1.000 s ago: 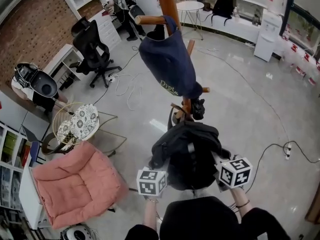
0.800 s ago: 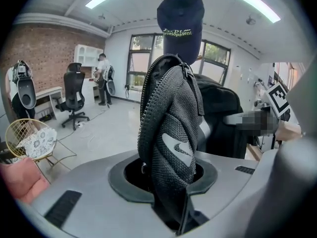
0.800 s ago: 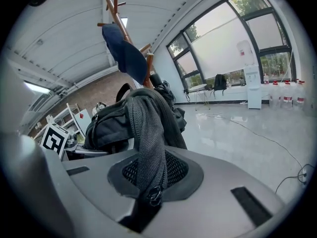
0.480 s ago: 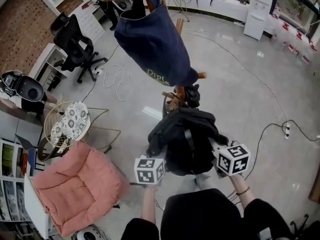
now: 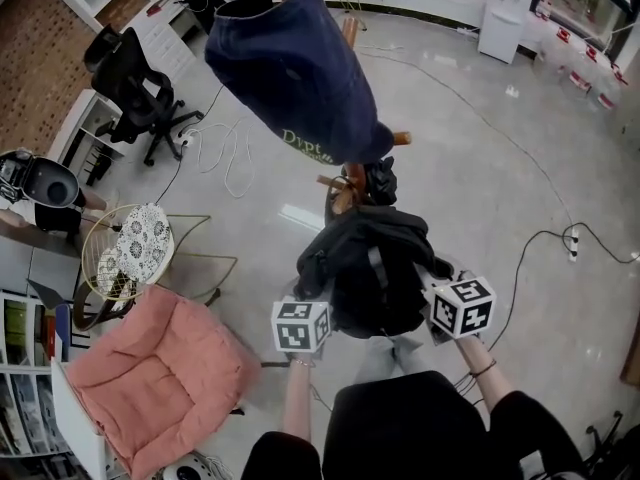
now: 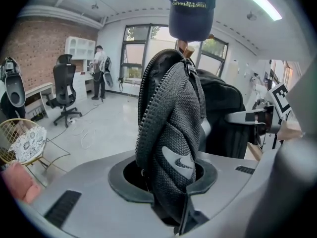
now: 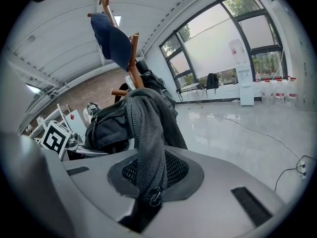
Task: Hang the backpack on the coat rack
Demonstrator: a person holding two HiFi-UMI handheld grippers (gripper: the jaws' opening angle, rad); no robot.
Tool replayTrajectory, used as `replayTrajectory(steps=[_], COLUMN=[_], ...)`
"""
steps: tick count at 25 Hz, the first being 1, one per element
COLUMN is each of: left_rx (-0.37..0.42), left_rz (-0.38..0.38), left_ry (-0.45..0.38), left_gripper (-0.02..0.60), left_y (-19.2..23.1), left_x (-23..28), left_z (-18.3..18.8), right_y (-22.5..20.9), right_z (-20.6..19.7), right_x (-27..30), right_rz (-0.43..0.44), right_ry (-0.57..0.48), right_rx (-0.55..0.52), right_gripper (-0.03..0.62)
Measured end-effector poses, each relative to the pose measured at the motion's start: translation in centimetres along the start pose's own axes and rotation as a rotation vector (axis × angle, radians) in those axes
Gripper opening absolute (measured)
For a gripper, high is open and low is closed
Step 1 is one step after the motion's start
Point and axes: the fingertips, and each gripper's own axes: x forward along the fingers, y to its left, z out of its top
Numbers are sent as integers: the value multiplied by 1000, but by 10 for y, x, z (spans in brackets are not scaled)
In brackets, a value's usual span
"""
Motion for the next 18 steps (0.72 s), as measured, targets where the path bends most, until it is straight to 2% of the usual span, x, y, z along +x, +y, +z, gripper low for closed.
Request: replayTrajectory(steps=[18], left_rx=[-38], left_rz=[-19], left_ry=[57], left_gripper=[135], left_y=[8], left_x=[32], left_z=[-20], right_y=[-18], right_z=[-19], right_x=[23], right_rz=[-50], right_ry=[18], right_rx=[34], right_gripper=[32])
